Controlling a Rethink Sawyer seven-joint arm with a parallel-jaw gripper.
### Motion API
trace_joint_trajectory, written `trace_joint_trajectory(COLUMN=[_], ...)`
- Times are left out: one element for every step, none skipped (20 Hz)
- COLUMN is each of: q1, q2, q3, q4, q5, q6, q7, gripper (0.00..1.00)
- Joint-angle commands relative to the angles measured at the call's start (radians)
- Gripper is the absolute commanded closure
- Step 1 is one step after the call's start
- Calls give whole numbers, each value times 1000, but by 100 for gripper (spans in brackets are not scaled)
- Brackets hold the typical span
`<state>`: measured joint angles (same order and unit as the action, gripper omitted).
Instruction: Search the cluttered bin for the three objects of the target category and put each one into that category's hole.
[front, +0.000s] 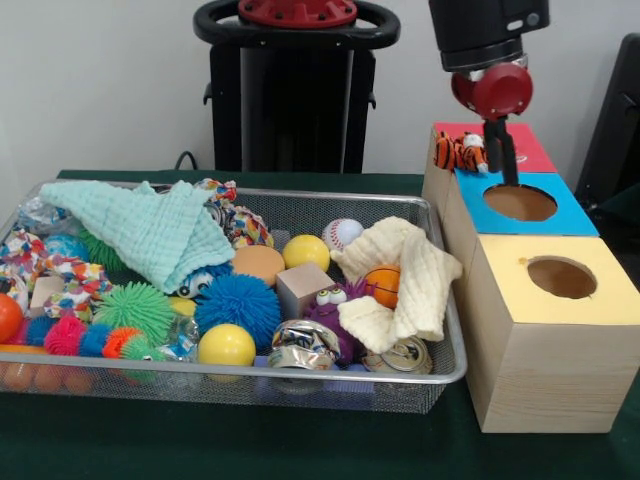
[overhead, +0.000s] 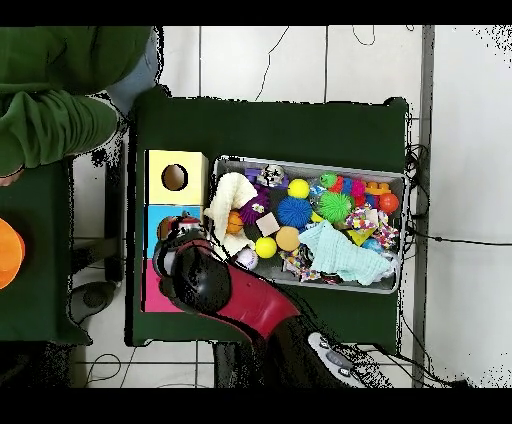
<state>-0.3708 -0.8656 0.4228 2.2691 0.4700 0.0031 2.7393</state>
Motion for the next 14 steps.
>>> trace_joint_trajectory(q1=[69,83,82,84,82,80,79,81,83,83,74,75,98,143], q2=[61,96,110,118,116,109,102,104,103,105,111,131,141,154], q3=[-308,-348,-356,-371,-375,-380,-384,-386,-389,-382,-362,-333,-334,-333], q4=[2,-12,-15,-13,-13,-5,-3,12,15,30,41,61,63,63], q5=[-86,-106,-120,-130,-144,-164,-177,-195,-205,-210,-213,-204,-188,-157], q6=[187,172,170,180,197,215,228,221,222,209,192,159,152,155], q7=[-68,-76,-65,-50,-42,-40,-35,-29,-21,-5,12,43,76,122], gripper=[0,0,0,0,0,0,0,0,0,0,0,0,0,0])
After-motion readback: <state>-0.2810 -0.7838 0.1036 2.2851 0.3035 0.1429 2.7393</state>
